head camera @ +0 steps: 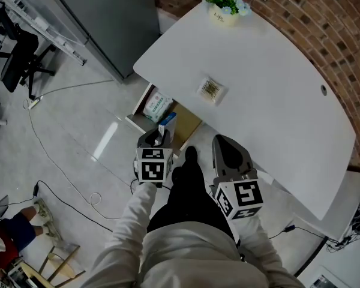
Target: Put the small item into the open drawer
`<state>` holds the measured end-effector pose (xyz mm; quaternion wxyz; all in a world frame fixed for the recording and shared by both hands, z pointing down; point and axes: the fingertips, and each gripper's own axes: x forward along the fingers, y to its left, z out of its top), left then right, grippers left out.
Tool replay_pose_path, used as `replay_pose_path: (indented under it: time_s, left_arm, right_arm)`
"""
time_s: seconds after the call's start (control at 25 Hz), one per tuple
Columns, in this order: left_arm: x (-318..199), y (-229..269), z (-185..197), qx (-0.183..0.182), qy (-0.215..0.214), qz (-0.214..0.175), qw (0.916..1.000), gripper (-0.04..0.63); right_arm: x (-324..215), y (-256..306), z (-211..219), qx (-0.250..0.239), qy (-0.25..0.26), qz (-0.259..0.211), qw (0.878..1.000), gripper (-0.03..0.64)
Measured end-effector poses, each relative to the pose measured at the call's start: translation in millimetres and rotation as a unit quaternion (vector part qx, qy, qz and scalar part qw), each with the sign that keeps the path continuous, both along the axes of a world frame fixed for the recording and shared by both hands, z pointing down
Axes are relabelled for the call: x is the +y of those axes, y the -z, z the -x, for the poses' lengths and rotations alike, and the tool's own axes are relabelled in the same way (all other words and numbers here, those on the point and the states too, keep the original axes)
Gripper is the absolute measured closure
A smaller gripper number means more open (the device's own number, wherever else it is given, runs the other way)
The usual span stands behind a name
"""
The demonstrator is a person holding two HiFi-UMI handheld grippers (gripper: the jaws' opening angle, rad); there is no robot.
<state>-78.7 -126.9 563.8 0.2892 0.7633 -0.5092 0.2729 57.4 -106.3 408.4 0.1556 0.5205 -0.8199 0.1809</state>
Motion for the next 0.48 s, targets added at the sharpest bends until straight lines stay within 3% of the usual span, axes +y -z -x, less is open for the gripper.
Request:
replay_pose_path:
  time_s: [0.48]
  left_arm:
    - [-29.9, -70.2, -22.7, -0.016, -0.009, 0.050, 0.9986, 0.494]
  right_arm:
    - [-20.4, -13.4, -6.1, 0.005, 0.007, 0.017, 1.000, 0.591]
